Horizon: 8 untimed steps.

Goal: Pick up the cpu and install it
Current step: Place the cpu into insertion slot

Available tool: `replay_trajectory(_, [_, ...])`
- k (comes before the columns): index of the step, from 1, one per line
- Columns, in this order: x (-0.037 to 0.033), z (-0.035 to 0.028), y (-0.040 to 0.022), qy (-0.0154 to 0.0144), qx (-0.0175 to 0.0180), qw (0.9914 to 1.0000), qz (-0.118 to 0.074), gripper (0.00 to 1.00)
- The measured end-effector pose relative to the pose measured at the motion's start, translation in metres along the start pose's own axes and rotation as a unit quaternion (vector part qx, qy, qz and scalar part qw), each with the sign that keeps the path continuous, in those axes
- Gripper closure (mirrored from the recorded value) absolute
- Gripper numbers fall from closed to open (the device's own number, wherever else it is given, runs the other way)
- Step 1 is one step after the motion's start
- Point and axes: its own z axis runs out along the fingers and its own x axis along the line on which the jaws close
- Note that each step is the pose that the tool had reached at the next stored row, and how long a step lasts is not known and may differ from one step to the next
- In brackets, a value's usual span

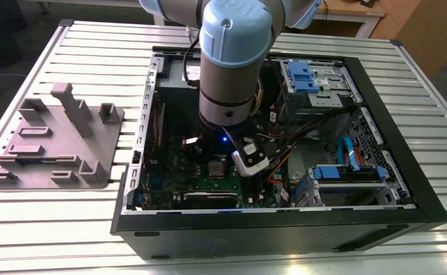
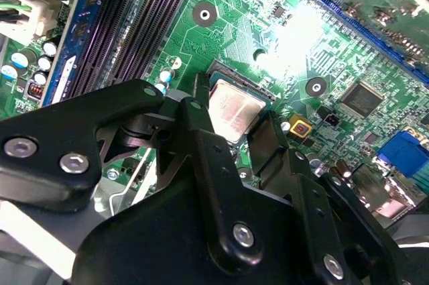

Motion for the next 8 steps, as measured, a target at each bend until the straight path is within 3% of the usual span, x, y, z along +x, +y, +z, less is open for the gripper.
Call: replay_trajectory(8, [0.0, 0.0002, 0.0, 0.0, 0.0, 1.0, 0.0, 0.53])
